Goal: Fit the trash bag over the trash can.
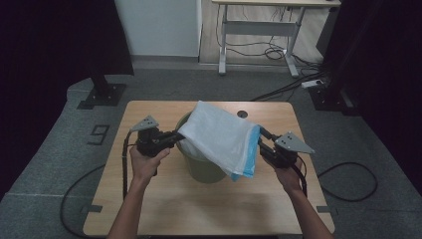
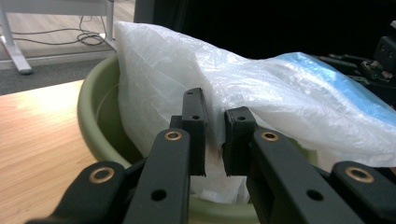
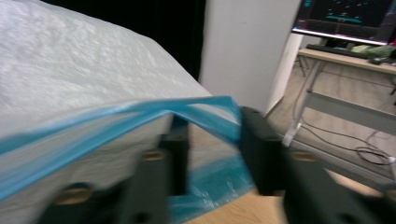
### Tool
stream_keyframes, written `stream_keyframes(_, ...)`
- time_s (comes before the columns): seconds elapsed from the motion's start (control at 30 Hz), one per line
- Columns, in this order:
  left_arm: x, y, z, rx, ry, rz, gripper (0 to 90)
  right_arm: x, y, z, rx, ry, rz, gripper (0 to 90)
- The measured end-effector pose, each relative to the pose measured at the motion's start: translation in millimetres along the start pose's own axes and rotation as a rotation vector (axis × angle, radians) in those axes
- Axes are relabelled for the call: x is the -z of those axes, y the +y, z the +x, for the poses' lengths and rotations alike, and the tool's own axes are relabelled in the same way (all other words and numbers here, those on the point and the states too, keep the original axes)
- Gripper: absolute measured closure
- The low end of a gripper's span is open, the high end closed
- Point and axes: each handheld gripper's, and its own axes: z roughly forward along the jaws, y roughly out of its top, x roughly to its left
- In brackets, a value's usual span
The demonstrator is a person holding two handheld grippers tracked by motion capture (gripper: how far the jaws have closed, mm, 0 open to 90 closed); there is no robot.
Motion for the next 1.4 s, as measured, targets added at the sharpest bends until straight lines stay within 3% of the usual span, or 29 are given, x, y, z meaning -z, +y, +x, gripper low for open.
stream_keyframes(0.07, -2.6, 0.7, -0.4, 0.000, -0.003, 0.006, 80.5, 0.8, 0.2, -0.4, -0.006, 0.013, 0.001, 86.2)
stream_keyframes(0.2, -4.2, 2.4, -3.2, -0.013, -0.003, 0.011, 76.0, 5.6, -0.1, 0.4, -0.037, 0.043, -0.022, 88.5)
stream_keyframes(0.33, 4.8, 5.7, -11.0, -0.056, 0.029, 0.020, 48.5, 13.2, 0.3, 3.6, 0.002, 0.046, -0.034, 88.5)
stream_keyframes(0.4, 10.6, 8.5, -15.6, -0.057, 0.028, 0.016, 39.7, 15.2, 0.4, 2.7, 0.005, 0.042, -0.031, 88.6)
stream_keyframes(0.6, 20.8, 16.9, -33.4, -0.117, 0.064, 0.020, 26.9, 16.2, 2.3, 2.2, 0.026, 0.023, -0.016, 88.6)
stream_keyframes(0.77, 22.6, 18.9, -35.1, -0.123, 0.035, 0.067, 19.9, 16.6, -0.8, -5.4, 0.011, -0.010, 0.007, 88.7)
stream_keyframes(0.87, 18.4, 16.5, -32.1, -0.114, -0.016, 0.117, 15.1, 16.6, -3.2, -12.5, -0.012, -0.040, 0.020, 88.7)
stream_keyframes(1.0, 17.6, 15.5, -31.9, -0.116, -0.014, 0.112, 14.1, 16.2, -5.4, -17.4, -0.027, -0.061, 0.031, 88.7)
stream_keyframes(1.17, 18.5, 19.2, -37.9, -0.124, -0.015, 0.085, 14.2, 15.8, -4.5, -13.8, -0.018, -0.062, 0.028, 88.7)
stream_keyframes(1.4, 15.0, 33.4, -52.4, -0.133, 0.006, 0.059, 14.9, 16.7, 5.0, -4.9, -0.022, -0.030, -0.003, 88.7)
